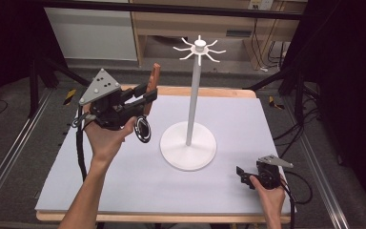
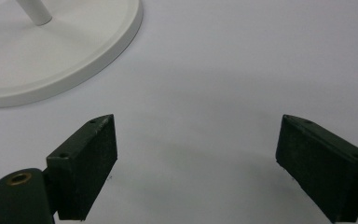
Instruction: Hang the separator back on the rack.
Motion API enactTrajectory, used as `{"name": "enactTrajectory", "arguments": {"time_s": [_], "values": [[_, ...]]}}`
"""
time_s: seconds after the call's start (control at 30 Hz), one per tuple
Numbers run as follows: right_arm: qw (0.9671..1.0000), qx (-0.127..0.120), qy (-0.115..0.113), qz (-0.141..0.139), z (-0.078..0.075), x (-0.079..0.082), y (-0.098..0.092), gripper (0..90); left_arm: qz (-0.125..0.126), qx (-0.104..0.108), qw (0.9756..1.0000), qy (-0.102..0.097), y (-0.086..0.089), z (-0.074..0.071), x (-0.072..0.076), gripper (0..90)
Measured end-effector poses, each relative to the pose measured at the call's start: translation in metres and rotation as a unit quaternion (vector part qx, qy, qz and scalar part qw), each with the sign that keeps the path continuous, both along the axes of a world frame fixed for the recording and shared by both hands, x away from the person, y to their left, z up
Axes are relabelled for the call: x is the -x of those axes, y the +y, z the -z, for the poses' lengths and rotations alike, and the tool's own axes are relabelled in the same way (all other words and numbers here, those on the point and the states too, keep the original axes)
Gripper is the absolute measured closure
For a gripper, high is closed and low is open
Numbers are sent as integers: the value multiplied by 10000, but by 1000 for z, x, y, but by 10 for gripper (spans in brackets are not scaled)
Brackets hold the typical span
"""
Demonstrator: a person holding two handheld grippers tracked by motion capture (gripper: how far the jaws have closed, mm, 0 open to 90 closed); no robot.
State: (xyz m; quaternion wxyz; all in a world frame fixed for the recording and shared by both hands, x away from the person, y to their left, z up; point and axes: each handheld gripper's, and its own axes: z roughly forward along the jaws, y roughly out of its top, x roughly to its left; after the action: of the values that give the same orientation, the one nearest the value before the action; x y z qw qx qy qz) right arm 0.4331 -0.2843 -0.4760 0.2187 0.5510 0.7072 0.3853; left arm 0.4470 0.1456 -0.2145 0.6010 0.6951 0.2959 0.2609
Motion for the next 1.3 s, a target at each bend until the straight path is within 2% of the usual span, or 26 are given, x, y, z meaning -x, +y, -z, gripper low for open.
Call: {"name": "enactTrajectory", "arguments": {"time_s": [0.5,1.0,1.3], "values": [[10000,-34,13,11,0,0,0,130,94,-40,9999,-60,-18,-11,-6,675],[10000,-32,25,2,0,0,0,130,90,-55,9999,-89,-28,-17,-11,675],[10000,-38,22,6,0,0,0,130,61,-176,9997,-131,-35,-21,-14,675]]}}
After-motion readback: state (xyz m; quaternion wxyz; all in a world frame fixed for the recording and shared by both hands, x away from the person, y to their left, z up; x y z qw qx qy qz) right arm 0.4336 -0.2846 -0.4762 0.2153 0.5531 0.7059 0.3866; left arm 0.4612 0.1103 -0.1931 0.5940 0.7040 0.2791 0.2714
